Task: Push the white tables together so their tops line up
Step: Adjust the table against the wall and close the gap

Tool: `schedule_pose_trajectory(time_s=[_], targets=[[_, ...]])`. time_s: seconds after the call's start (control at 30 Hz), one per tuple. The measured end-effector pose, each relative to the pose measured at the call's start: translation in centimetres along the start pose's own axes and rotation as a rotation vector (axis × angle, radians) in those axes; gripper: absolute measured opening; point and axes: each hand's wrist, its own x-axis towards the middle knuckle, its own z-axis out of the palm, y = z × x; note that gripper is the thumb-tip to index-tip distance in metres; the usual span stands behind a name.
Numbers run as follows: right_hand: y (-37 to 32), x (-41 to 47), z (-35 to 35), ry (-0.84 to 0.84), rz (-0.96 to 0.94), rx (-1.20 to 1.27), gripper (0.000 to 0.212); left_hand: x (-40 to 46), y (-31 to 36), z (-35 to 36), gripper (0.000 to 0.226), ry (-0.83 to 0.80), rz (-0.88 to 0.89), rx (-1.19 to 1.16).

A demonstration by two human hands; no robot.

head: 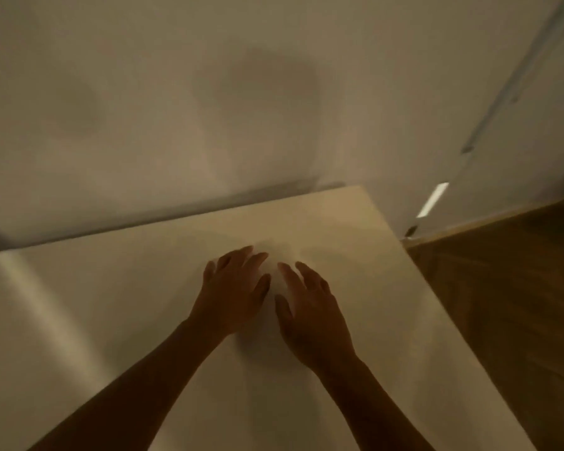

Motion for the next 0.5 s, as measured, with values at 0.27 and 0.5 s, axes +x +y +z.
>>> schedule_pose_trajectory(time_s=[0.27, 0.5], targets=[[-14.0, -0.8, 10.8, -0.225, -0.356, -0.093, 0.060, -14.6, -16.3, -2.2, 0.061, 0.117, -0.368, 0.090], [-23.2, -5.4, 19.5, -0.307, -0.574, -0.226, 0.057, -26.6, -24.7, -1.6, 0.065, 0.086, -0.457, 0.191]])
